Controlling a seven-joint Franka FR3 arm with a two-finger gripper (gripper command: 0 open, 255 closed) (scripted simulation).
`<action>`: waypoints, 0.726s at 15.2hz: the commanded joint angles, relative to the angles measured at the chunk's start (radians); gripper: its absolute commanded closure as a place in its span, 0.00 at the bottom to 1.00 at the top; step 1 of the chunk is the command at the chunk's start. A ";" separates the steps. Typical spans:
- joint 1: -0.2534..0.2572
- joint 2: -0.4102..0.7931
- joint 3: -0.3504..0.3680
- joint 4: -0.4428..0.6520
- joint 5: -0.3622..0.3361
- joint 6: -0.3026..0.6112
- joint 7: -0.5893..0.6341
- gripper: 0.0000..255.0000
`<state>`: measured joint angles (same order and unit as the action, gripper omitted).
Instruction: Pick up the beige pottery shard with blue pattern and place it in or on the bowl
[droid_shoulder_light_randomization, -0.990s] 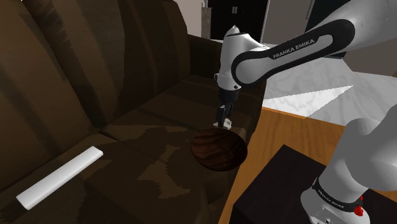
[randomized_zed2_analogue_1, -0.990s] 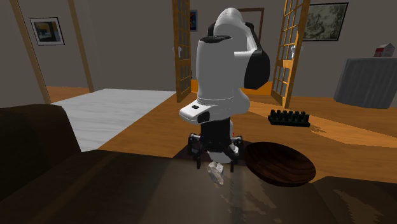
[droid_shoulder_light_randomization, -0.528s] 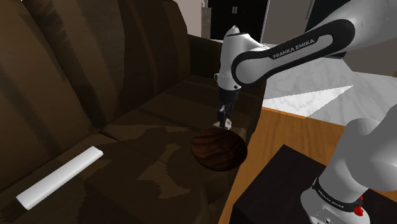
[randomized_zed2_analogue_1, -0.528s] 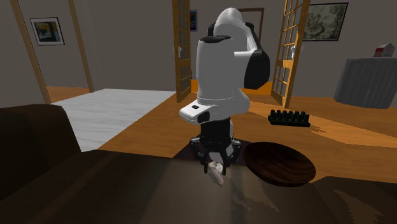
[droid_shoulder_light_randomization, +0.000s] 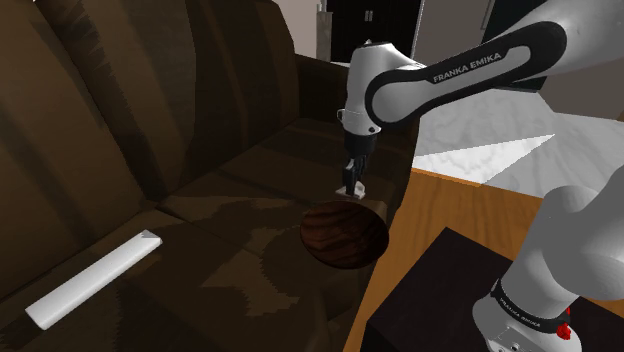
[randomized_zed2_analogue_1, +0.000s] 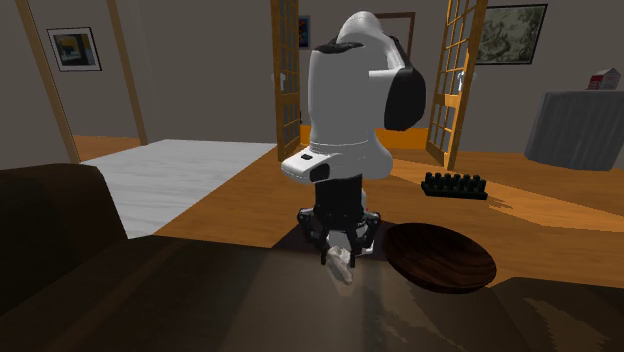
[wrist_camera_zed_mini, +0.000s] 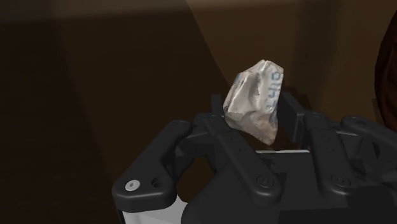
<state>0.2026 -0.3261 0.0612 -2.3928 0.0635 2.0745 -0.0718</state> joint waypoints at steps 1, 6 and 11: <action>0.000 -0.008 0.000 0.019 0.000 -0.027 0.002 1.00; 0.000 -0.027 -0.001 0.070 -0.002 -0.097 0.004 1.00; -0.001 -0.039 -0.003 0.126 -0.003 -0.166 0.006 1.00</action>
<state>0.2013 -0.3590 0.0580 -2.2764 0.0602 1.9255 -0.0673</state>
